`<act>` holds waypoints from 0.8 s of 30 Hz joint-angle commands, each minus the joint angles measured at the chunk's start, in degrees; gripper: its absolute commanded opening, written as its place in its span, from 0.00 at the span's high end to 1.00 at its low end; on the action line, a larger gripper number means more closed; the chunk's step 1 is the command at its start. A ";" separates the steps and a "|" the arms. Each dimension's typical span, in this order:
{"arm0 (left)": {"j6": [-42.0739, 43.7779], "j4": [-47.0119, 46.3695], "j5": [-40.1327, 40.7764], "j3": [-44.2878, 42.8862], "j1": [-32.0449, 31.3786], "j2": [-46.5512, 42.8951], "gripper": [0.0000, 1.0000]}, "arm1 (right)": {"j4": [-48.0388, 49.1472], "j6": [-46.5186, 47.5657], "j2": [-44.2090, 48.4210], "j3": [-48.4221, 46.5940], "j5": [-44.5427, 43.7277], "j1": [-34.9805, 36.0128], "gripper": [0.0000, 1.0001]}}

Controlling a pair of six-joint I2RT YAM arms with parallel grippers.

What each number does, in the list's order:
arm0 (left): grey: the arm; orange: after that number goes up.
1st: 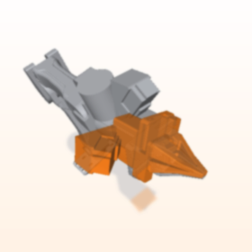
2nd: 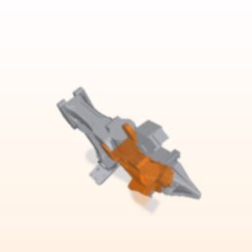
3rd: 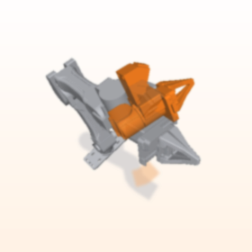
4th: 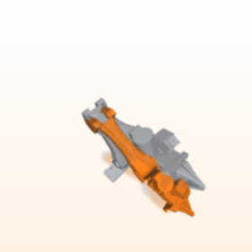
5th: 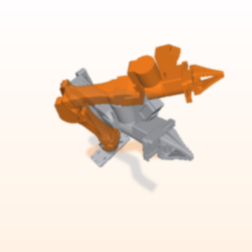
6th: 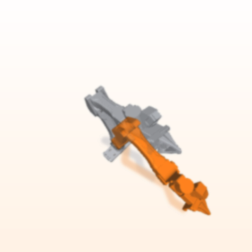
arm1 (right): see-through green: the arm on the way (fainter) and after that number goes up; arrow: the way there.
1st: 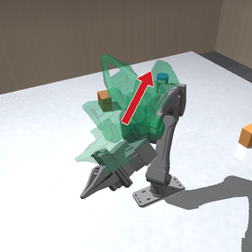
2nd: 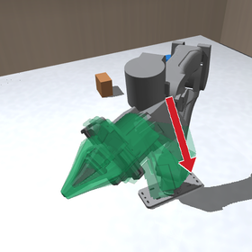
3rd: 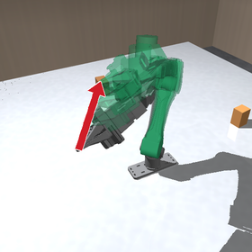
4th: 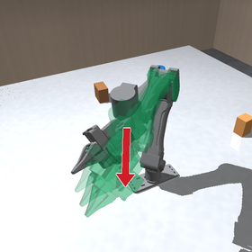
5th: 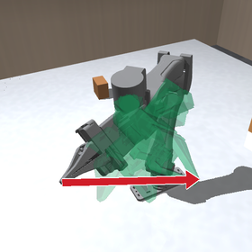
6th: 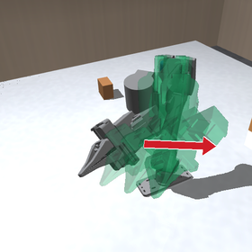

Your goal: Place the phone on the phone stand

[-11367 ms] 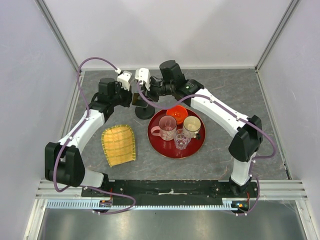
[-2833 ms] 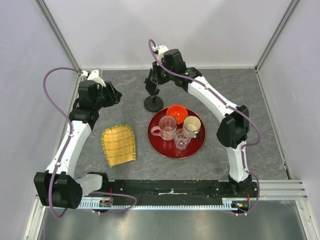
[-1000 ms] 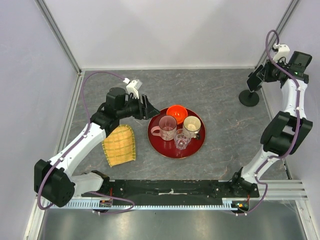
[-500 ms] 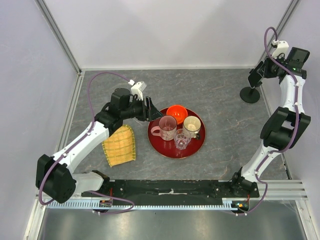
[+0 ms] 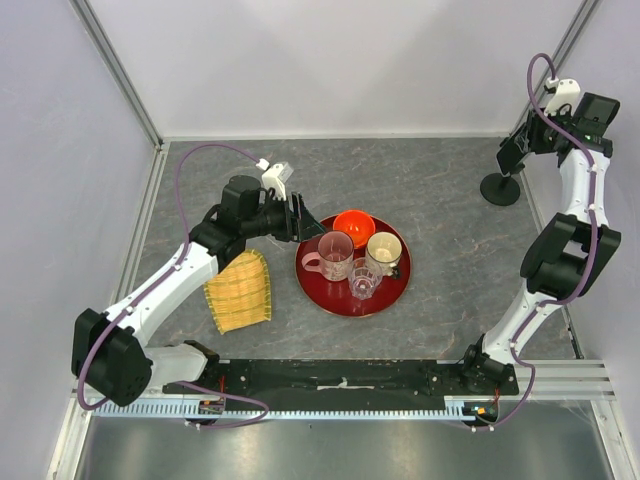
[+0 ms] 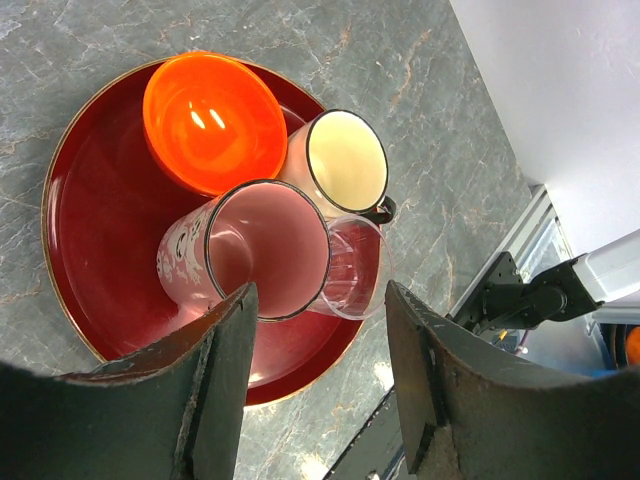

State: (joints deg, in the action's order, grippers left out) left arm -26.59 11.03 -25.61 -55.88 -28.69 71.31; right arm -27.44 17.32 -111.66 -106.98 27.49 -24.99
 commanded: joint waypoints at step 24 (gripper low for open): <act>7.95 -1.18 8.20 -0.73 1.35 -5.91 0.38 | -8.07 -12.14 19.54 -7.99 -77.38 30.86 0.02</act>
State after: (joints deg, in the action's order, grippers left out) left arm -23.22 11.09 -20.84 -55.88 -27.46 69.12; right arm -33.98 7.73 -96.38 -114.93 -27.33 -4.21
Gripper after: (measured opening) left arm 0.613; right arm 0.982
